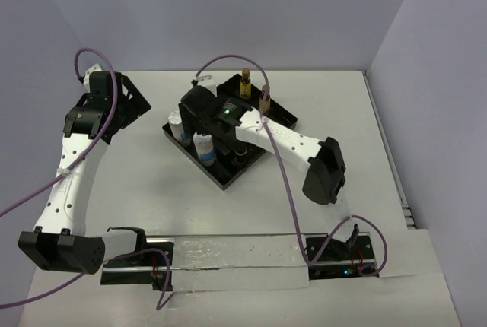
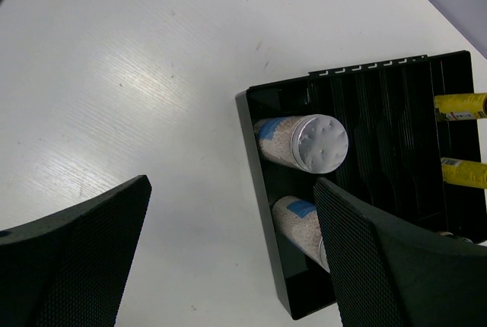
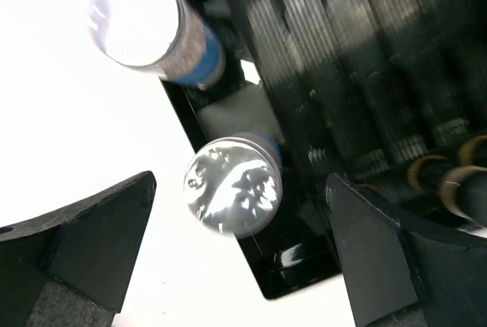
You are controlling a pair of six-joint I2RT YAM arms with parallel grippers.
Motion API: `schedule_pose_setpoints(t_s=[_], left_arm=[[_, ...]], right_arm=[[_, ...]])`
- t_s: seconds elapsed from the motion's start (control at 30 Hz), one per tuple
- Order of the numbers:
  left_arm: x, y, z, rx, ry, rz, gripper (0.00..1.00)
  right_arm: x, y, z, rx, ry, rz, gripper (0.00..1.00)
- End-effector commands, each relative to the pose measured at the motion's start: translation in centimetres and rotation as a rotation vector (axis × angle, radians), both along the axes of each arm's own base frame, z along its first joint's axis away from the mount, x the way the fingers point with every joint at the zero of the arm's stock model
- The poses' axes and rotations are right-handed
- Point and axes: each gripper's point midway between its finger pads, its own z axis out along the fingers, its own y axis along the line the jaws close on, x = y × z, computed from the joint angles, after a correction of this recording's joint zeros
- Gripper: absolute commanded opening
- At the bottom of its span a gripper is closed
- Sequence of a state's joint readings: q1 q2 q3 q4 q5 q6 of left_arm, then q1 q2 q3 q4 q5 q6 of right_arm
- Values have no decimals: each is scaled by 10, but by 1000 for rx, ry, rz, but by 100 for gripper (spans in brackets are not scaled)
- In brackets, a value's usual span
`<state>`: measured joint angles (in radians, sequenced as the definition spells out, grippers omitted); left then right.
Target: Organize the condiment bottles
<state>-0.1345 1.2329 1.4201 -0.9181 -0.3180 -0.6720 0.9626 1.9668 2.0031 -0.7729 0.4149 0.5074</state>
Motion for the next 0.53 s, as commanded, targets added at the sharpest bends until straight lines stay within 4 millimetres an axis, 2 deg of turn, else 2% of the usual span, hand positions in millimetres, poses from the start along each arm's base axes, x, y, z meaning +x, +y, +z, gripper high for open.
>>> schedule_pose_setpoints(t_s=[0.0, 0.13, 0.17, 0.23, 0.37, 0.4, 0.43, 0.5], left_arm=[[-1, 7, 26, 16, -72, 19, 96], [0, 8, 29, 20, -77, 15, 96], [1, 7, 31, 17, -81, 11, 96], [2, 6, 33, 20, -89, -2, 96], [4, 4, 35, 22, -99, -18, 96], [5, 4, 36, 22, -103, -18, 96], [5, 4, 36, 23, -103, -19, 96], [6, 3, 34, 23, -102, -24, 96]], right_arm=[[-1, -66, 105, 128, -208, -153, 100], [-7, -131, 125, 146, -265, -307, 100], [-6, -150, 113, 114, -258, -350, 100], [-15, -185, 116, 132, -270, -417, 100], [-33, -253, 88, 133, -248, -549, 100], [-37, -263, 71, 119, -225, -568, 100], [-40, -270, 79, 150, -240, -588, 100], [-52, -296, 65, 159, -238, -633, 100]])
